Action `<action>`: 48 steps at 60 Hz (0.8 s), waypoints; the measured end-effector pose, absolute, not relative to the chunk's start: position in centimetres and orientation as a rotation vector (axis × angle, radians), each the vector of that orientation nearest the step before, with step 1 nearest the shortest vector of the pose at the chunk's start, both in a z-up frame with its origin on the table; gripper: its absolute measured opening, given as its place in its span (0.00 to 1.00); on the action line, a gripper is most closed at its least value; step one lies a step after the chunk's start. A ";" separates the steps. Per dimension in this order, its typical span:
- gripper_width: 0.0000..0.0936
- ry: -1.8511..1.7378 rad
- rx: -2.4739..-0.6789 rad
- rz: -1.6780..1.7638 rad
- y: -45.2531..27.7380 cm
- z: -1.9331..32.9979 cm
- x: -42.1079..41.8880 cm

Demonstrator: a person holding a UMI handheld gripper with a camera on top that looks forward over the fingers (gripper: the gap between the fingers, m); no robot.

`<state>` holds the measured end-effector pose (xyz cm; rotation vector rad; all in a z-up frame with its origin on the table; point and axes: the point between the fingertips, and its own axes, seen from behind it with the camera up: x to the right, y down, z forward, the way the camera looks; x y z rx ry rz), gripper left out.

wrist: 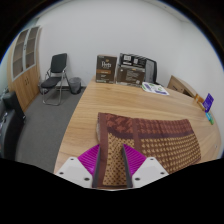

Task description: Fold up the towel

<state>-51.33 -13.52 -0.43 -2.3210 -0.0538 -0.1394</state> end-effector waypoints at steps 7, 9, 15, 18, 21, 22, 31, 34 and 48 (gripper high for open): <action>0.11 -0.123 -2.301 -0.230 -13.0 -0.4 -50.2; 0.10 -0.135 -2.298 -0.229 -13.0 -0.4 -50.1; 0.07 -0.120 -2.317 -0.180 -12.9 -0.3 -50.3; 0.07 -0.089 -2.324 -0.126 -13.0 0.5 -50.6; 0.07 -0.061 -2.315 -0.054 -12.9 1.9 -51.2; 0.07 -0.054 -2.309 -0.027 -12.8 2.5 -51.5; 0.07 0.014 -2.201 0.197 -11.1 9.7 -51.6; 0.07 0.059 -2.170 0.242 -10.9 11.9 -50.3; 0.07 0.223 -2.175 0.215 -11.4 10.4 -37.3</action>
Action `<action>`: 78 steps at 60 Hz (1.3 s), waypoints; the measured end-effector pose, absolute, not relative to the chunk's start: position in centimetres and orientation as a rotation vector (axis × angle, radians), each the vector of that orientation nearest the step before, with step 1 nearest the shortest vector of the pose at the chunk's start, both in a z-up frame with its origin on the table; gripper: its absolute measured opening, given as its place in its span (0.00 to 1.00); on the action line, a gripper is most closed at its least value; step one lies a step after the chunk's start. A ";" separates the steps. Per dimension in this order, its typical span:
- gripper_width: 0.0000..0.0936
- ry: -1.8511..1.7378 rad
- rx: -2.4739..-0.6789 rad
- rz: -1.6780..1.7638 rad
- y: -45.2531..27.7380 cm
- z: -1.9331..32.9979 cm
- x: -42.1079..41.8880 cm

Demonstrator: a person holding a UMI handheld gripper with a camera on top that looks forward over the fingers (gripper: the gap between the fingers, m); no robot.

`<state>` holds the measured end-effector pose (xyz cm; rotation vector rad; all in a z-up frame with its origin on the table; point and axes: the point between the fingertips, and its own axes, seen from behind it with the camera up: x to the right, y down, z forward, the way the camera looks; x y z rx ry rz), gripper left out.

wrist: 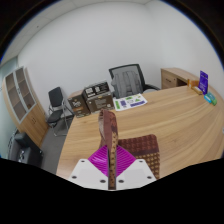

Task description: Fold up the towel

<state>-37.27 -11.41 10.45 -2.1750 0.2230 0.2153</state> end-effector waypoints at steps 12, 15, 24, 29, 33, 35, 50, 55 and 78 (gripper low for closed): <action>0.25 0.344 -2.282 0.166 -13.6 4.1 -28.6; 0.47 0.354 -2.300 0.144 -14.2 3.7 -27.0; 0.91 0.290 -2.305 0.064 -15.8 4.9 -24.2; 0.92 0.235 -2.304 0.038 -17.0 6.7 -24.1; 0.92 0.181 -2.296 0.022 -18.2 8.3 -24.7; 0.92 0.157 -2.291 0.008 -18.8 9.5 -25.1; 0.92 0.059 -2.185 -0.057 -26.0 18.4 -28.7; 0.91 0.058 -2.160 -0.075 -29.5 21.1 -30.0; 0.92 0.032 -2.129 -0.118 -42.6 26.6 -33.5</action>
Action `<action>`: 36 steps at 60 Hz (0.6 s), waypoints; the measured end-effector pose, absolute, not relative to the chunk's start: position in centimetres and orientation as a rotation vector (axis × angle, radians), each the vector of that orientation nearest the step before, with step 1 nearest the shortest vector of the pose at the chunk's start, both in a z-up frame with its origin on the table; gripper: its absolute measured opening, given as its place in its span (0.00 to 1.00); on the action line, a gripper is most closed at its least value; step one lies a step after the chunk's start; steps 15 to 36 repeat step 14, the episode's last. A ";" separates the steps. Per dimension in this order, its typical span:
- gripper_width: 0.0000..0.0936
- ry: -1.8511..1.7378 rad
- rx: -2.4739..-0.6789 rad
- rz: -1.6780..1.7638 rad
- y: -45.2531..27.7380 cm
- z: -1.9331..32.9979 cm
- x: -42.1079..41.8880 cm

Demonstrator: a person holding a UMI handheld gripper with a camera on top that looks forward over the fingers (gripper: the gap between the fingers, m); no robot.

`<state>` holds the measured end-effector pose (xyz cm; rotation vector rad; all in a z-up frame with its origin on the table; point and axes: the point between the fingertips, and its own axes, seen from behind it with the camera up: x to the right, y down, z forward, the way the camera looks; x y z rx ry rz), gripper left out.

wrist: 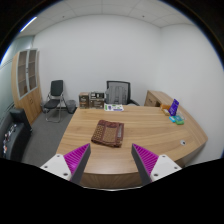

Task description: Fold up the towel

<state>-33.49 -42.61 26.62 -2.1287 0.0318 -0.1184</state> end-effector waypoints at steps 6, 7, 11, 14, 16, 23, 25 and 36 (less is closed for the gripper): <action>0.92 0.032 -2.123 -0.115 -43.9 27.1 -33.8; 0.92 0.030 -2.123 -0.114 -44.0 27.2 -33.9; 0.92 0.022 -2.116 -0.120 -44.3 27.6 -34.1; 0.92 0.025 -2.111 -0.121 -44.5 27.8 -34.2; 0.92 0.025 -2.111 -0.121 -44.5 27.8 -34.2; 0.92 0.025 -2.111 -0.121 -44.5 27.8 -34.2; 0.92 0.025 -2.111 -0.121 -44.5 27.8 -34.2; 0.92 0.025 -2.111 -0.121 -44.5 27.8 -34.2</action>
